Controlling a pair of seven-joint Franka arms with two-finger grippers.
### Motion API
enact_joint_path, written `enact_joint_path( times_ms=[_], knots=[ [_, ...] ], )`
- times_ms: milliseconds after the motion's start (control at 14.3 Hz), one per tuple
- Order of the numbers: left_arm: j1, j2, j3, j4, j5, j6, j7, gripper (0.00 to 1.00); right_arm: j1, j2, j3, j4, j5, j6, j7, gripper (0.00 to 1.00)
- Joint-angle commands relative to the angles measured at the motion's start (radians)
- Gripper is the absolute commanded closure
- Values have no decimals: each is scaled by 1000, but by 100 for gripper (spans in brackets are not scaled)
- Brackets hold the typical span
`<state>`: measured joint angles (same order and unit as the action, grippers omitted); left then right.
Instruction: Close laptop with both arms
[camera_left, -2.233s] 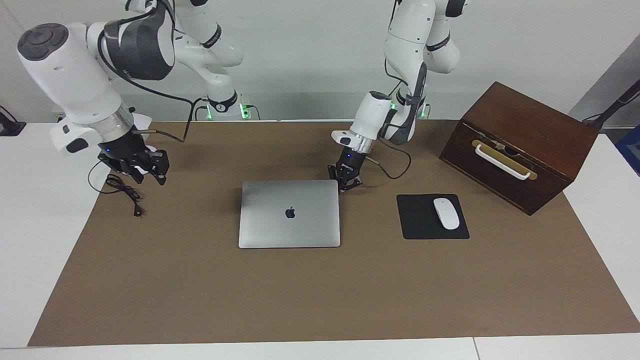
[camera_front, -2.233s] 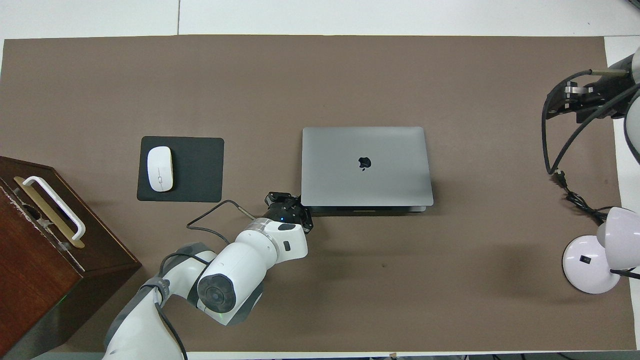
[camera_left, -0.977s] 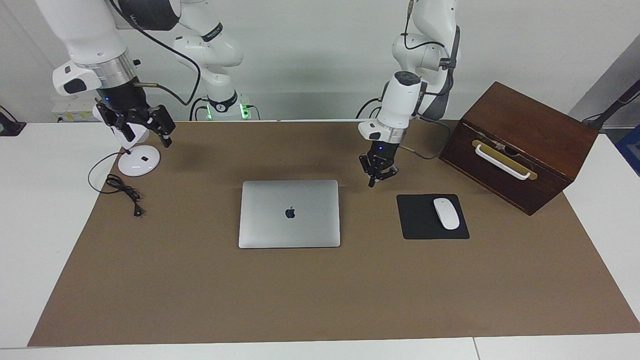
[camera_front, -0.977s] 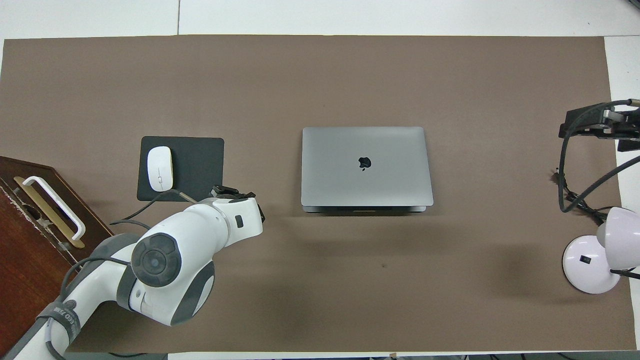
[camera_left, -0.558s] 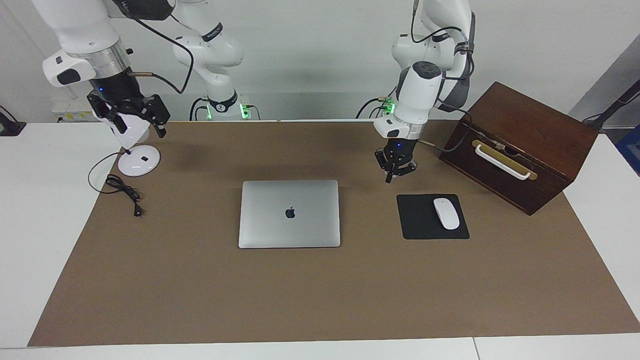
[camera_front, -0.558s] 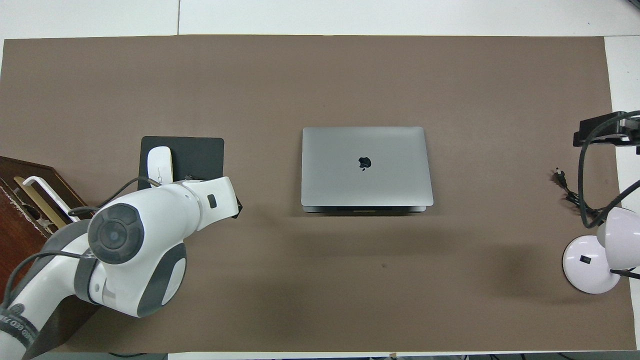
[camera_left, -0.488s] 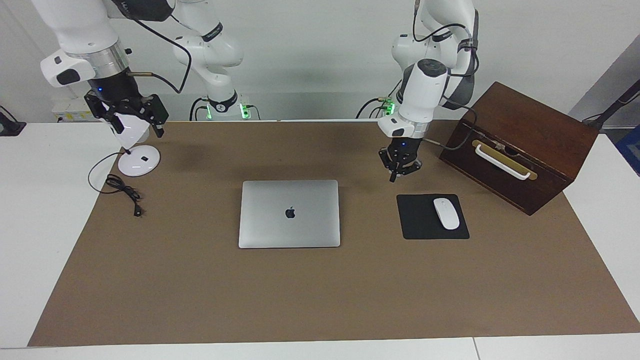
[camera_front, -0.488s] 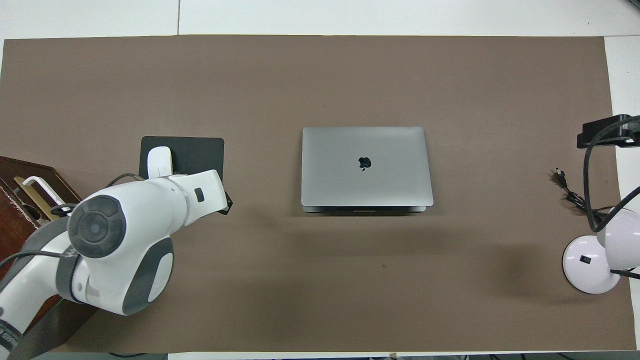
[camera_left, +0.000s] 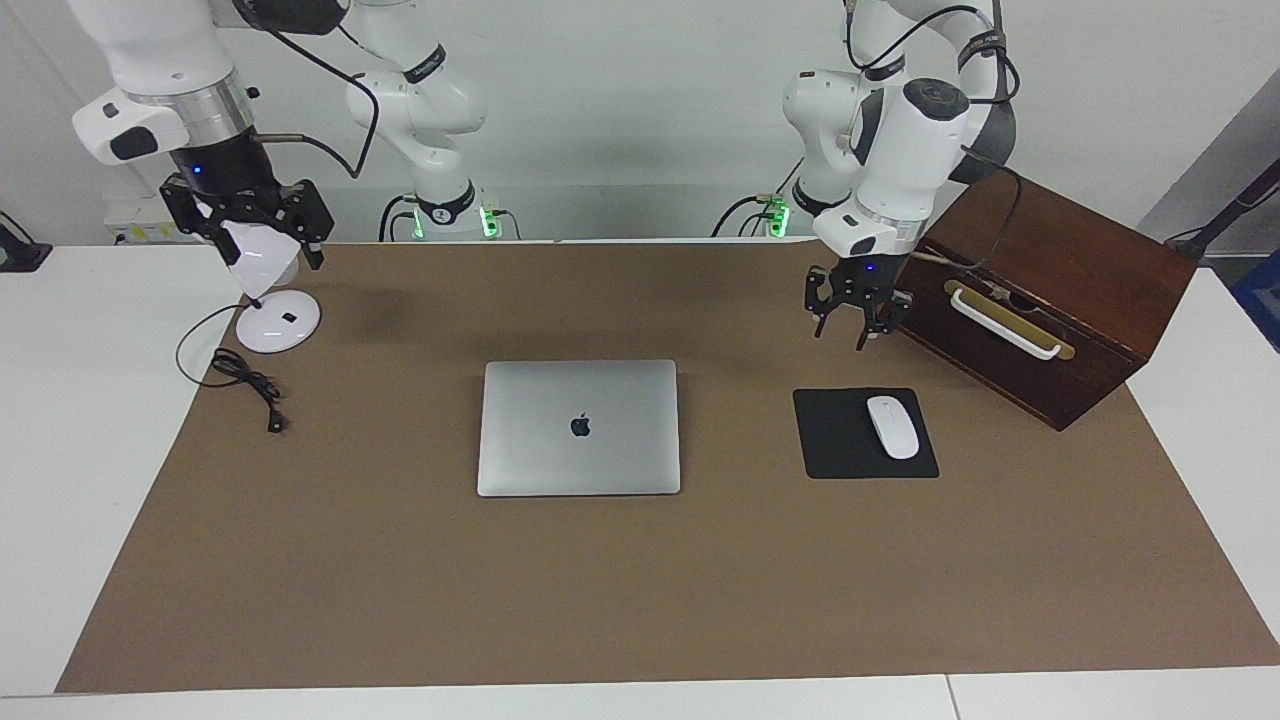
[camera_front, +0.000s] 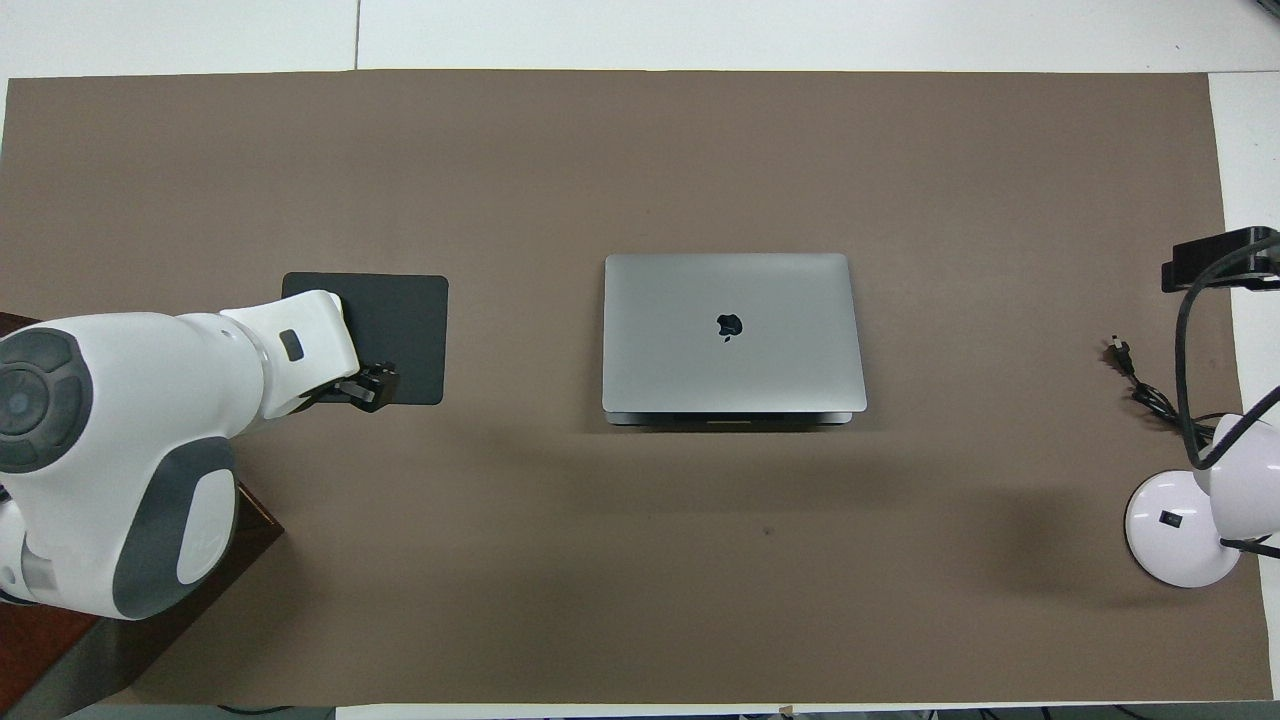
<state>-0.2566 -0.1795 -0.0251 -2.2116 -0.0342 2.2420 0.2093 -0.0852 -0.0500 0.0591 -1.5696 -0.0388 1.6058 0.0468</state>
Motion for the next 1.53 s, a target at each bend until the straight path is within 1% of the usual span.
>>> enact_joint_path(
  times_ms=[0, 209, 419, 628, 767, 1047, 1256, 1465],
  knots=[
    [92, -31, -7, 15, 2, -48, 2, 0, -8, -7, 8, 3, -13, -10, -16, 0],
    [193, -29, -9, 91, 2, -126, 2, 0, -8, -8, 10, 2, -3, -9, 14, 0],
    [237, -25, -7, 159, 2, -157, -2, 0, -8, -8, 10, 3, -12, -1, 7, 0],
    [309, 8, -9, 280, 0, -260, -7, 0, -5, -7, 11, 3, -3, 34, 13, 0],
    [342, 38, -9, 363, 0, -323, -16, 0, -5, -5, 14, 2, 4, 28, 22, 0],
    [352, 127, -7, 577, 2, -468, -45, 0, -11, -8, 11, 0, 23, -20, 44, 0],
    [349, 167, -9, 661, 5, -568, -51, 0, -13, -10, 10, 2, 23, -49, 44, 0],
    [343, 192, -9, 713, 8, -663, -80, 0, -16, -10, 8, 2, 25, -43, 62, 0]
  ],
)
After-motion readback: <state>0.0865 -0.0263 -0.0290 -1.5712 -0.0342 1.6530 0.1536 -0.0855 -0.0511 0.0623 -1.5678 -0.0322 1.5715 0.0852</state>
